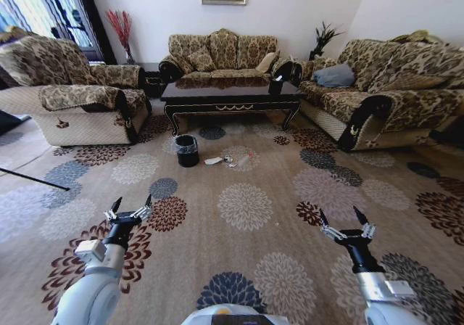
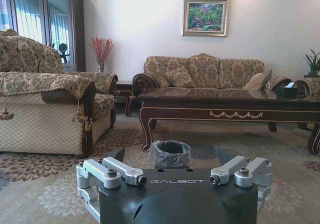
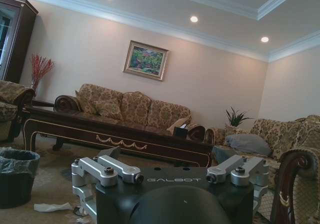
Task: Move to the front of the table and pick up the trash from the floor, then place it into the trash bin.
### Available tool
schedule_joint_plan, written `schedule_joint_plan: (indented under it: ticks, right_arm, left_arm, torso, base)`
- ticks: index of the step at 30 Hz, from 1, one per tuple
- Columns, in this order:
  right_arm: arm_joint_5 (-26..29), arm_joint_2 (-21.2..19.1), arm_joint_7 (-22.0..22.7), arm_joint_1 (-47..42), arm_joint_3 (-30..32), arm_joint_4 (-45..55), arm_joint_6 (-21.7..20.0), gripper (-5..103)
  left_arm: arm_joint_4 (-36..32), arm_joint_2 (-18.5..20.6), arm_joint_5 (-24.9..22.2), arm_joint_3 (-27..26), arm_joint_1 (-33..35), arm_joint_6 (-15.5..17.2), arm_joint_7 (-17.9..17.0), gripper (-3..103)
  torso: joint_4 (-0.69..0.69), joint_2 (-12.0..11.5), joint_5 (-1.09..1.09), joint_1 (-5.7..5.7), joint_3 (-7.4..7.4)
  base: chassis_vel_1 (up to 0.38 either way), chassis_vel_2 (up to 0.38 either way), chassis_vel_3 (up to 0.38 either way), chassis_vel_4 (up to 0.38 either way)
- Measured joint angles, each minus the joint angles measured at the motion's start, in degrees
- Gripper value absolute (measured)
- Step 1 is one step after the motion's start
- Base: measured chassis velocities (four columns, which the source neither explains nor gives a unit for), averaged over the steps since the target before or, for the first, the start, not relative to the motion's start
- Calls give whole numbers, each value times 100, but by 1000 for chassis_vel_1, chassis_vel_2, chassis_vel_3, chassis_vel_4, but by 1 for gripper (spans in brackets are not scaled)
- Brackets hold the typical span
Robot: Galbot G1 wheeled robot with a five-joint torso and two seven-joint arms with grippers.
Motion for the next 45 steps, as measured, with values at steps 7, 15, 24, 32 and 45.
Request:
schedule_joint_plan:
  ticks: [7, 15, 24, 32, 45]
  right_arm:
    - [14, -17, -2, 13, 13, 0, -10, 100]
    - [17, 7, -20, -25, 50, 4, -5, 100]
    - [82, -7, -39, -33, 70, 31, -4, 100]
    - [146, -1, -53, -55, 132, 31, 23, 100]
    - [270, 43, -78, -61, 220, 17, 83, 100]
  left_arm:
    - [13, 4, 2, 56, -70, -20, 28, 100]
    - [26, -2, 6, 45, -27, -48, 97, 100]
    - [-10, -16, 85, 127, -8, -53, 108, 100]
    - [-14, 25, 96, 131, 4, -48, 102, 100]
    - [-71, 66, 128, 166, 23, -22, 46, 100]
  torso:
    - [0, -218, 0, -85, -134]
    - [0, -402, 0, -151, -252]
    - [0, -624, 0, -225, -400]
    - [0, -789, 0, -269, -520]
    - [0, -1099, 0, -371, -726]
  base:
    - [0, 0, 0, 0]
    - [0, 0, 0, 0]
    - [0, 0, 0, 0]
    - [0, 0, 0, 0]
    - [0, 0, 0, 0]
